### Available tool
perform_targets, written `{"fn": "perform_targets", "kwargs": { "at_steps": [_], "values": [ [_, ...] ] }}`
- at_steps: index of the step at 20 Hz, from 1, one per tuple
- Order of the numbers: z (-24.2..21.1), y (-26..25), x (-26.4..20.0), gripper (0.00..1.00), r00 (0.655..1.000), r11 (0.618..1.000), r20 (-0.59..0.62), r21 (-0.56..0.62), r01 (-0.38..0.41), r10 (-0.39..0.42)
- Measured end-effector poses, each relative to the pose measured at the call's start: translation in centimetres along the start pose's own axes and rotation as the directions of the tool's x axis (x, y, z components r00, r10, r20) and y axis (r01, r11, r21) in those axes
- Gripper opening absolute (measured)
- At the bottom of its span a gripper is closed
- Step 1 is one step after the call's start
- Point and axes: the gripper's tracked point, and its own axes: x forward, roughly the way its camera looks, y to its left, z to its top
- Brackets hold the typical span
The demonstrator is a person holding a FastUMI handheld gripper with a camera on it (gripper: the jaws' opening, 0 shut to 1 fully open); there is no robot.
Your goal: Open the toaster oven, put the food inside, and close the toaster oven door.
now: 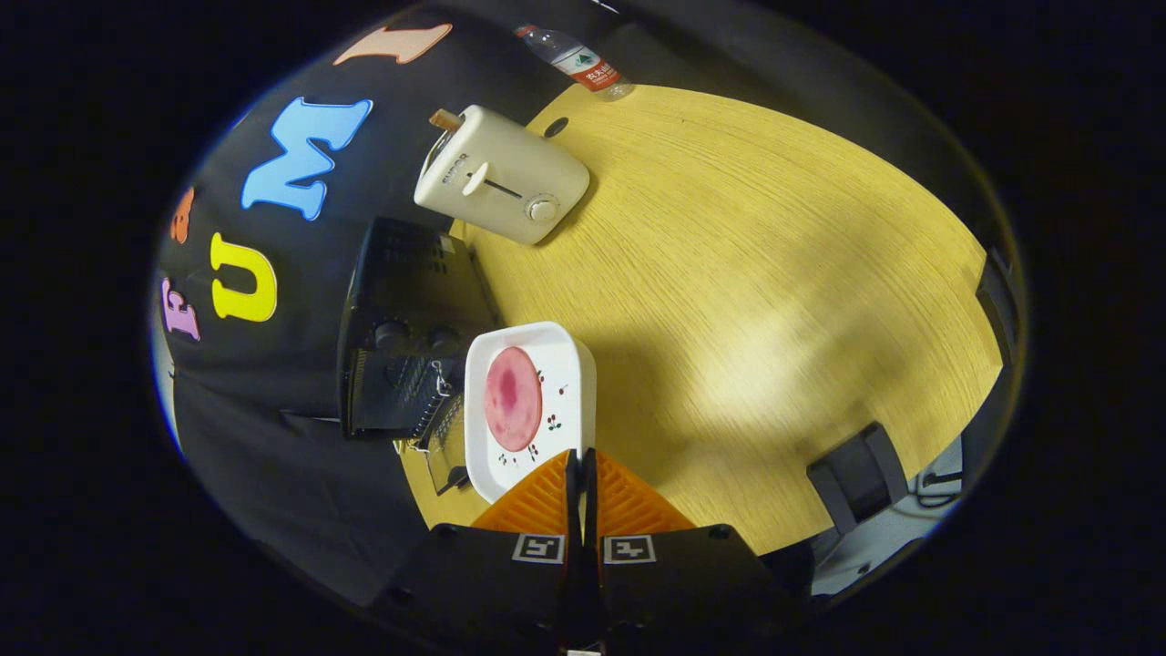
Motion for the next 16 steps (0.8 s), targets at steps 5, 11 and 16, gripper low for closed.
{"fn": "perform_targets", "kwargs": {
  "at_steps": [5,11,16],
  "values": [
    [-0.5,0.8,0.6,0.02,0.997,0.997,0.019,0.014,-0.072,0.072],
    [-2.8,3.9,1.8,0.02,0.991,0.991,-0.02,0.008,-0.13,0.13],
    [-4.8,6.2,3.8,0.02,0.989,0.99,-0.068,-0.037,-0.137,0.134]
  ]
}}
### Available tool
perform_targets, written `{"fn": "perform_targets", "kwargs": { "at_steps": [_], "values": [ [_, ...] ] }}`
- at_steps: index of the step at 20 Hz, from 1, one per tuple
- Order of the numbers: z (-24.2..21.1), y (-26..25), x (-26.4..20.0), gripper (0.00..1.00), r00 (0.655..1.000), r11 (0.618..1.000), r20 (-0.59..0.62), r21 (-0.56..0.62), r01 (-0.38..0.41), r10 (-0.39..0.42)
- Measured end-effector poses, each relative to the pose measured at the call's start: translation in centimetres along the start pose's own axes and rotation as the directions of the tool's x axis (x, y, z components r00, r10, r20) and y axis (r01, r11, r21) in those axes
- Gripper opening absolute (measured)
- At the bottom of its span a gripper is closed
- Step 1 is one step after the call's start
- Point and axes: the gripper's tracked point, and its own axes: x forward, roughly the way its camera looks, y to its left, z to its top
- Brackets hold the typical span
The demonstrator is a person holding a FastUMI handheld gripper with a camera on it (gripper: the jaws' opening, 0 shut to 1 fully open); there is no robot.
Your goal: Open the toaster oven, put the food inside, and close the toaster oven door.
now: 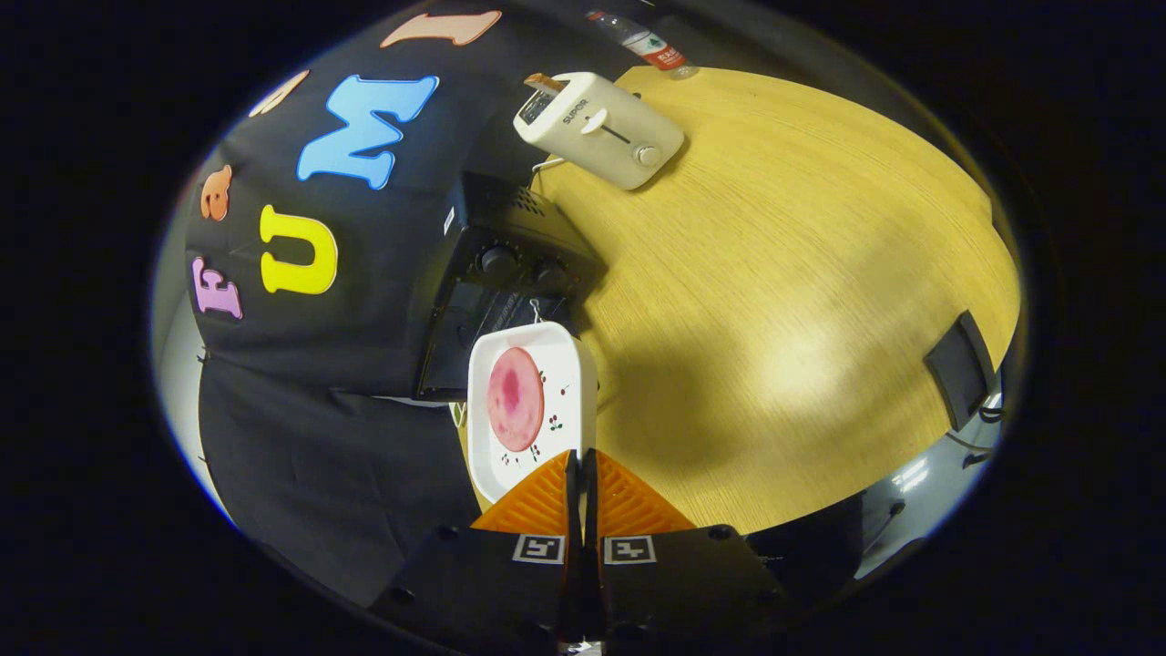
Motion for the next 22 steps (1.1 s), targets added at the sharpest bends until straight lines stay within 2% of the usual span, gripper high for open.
{"fn": "perform_targets", "kwargs": {
  "at_steps": [3,13,17,22],
  "values": [
    [-0.8,1.0,1.9,0.02,0.999,1.0,-0.034,-0.02,-0.003,0.002],
    [-0.9,5.1,11.1,0.02,0.996,0.997,-0.086,0.069,-0.028,0.034],
    [-0.1,5.8,14.2,0.02,0.999,0.998,-0.041,0.064,-0.011,0.013],
    [2.2,7.4,16.9,0.02,0.998,0.989,0.046,0.138,-0.045,0.039]
  ]
}}
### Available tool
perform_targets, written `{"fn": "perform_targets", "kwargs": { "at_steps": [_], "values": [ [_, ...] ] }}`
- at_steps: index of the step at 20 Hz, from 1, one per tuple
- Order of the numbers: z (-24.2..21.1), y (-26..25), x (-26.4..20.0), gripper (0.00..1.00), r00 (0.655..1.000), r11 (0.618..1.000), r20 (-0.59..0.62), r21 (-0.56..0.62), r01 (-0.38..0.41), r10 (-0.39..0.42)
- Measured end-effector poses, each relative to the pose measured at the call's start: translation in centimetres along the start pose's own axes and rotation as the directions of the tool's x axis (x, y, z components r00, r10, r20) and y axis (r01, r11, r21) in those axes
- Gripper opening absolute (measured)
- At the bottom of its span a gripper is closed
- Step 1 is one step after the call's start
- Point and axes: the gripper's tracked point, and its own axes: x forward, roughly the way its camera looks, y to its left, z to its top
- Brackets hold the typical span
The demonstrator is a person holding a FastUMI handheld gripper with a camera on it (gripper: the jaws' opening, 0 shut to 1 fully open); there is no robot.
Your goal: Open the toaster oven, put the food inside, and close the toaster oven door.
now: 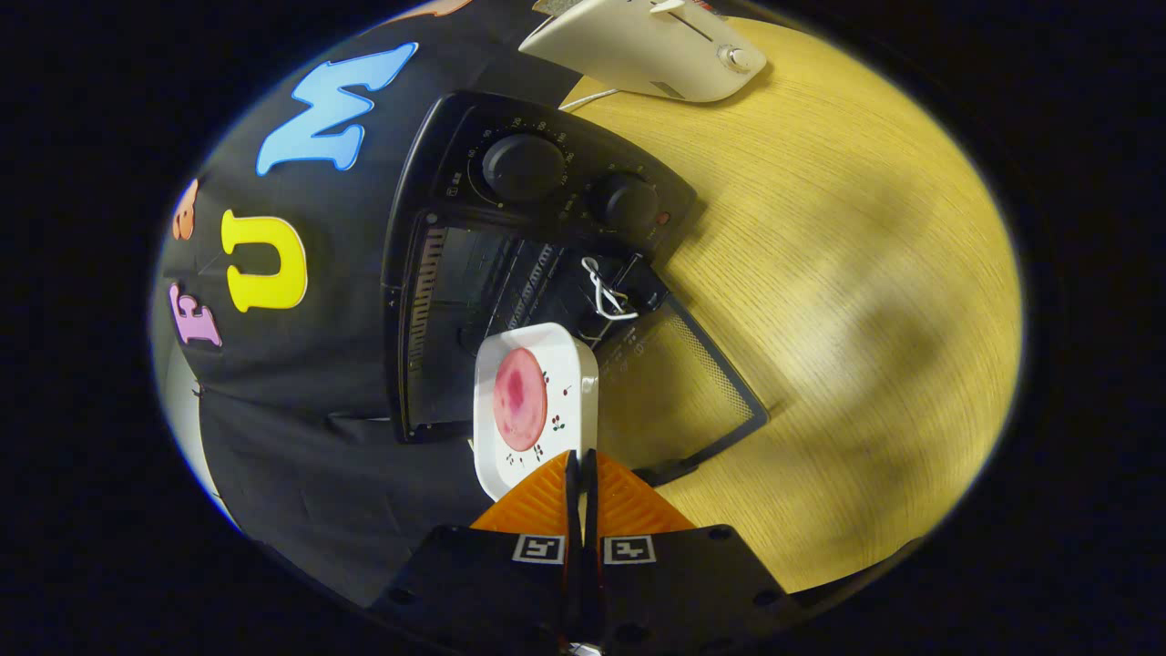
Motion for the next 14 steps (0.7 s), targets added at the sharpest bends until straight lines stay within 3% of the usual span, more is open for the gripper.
{"fn": "perform_targets", "kwargs": {
  "at_steps": [14],
  "values": [
    [2.0,3.0,7.1,0.02,0.99,1.0,0.141,0.024,0.004,-0.007]
  ]
}}
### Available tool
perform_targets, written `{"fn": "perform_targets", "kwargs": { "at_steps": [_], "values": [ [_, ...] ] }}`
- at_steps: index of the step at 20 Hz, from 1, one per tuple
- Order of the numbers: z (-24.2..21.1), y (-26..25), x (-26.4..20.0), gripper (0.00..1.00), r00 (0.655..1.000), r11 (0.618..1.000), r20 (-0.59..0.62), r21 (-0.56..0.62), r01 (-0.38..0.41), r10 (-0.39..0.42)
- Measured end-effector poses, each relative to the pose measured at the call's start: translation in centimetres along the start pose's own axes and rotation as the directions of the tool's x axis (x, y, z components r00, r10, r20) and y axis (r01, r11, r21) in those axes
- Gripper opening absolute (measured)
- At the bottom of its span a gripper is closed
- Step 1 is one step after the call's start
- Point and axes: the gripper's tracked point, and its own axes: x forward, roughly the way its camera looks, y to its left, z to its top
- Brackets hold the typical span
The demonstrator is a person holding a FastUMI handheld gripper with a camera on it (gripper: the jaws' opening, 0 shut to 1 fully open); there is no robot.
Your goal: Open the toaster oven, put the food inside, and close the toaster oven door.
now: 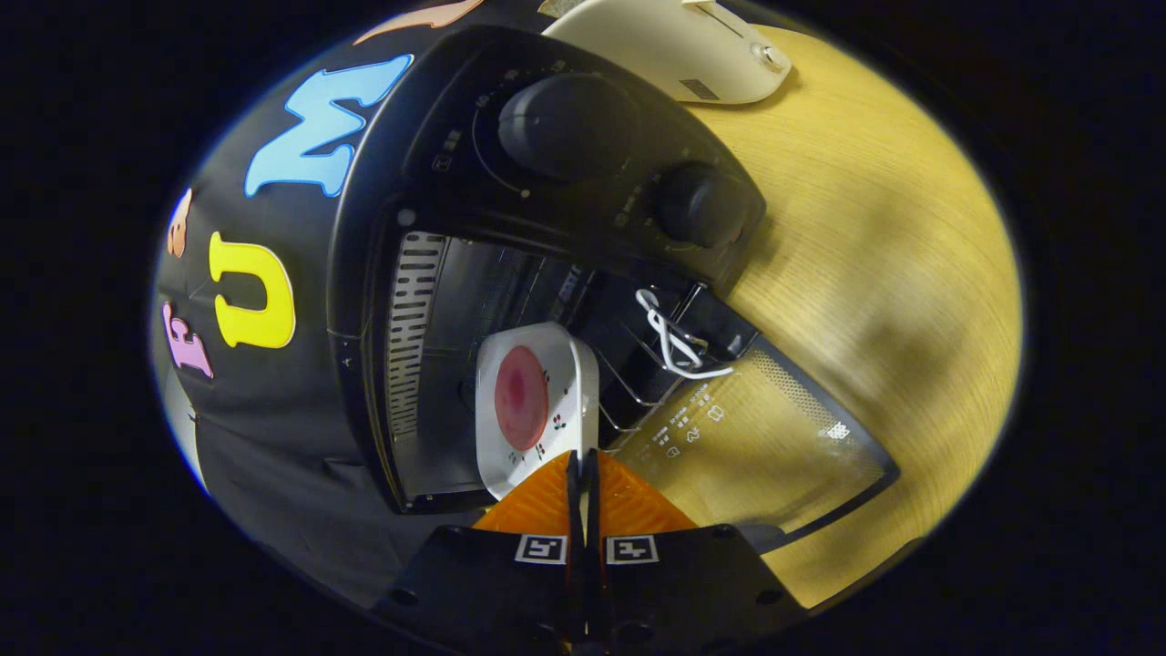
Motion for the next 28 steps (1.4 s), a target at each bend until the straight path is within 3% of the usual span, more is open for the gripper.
{"fn": "perform_targets", "kwargs": {
  "at_steps": [8,13,17,23,28],
  "values": [
    [0.9,1.7,2.4,0.03,0.995,1.0,0.097,0.026,0.014,-0.016],
    [0.2,2.9,1.8,0.11,0.994,0.999,0.105,-0.013,-0.035,0.036],
    [-1.7,3.3,0.9,0.46,0.997,0.996,0.046,-0.053,-0.065,0.067],
    [-4.0,1.8,-1.6,0.98,1.0,0.986,-0.008,-0.163,-0.029,0.028],
    [-4.9,0.3,-3.6,0.98,0.999,0.96,-0.023,-0.278,0.032,-0.04]
  ]
}}
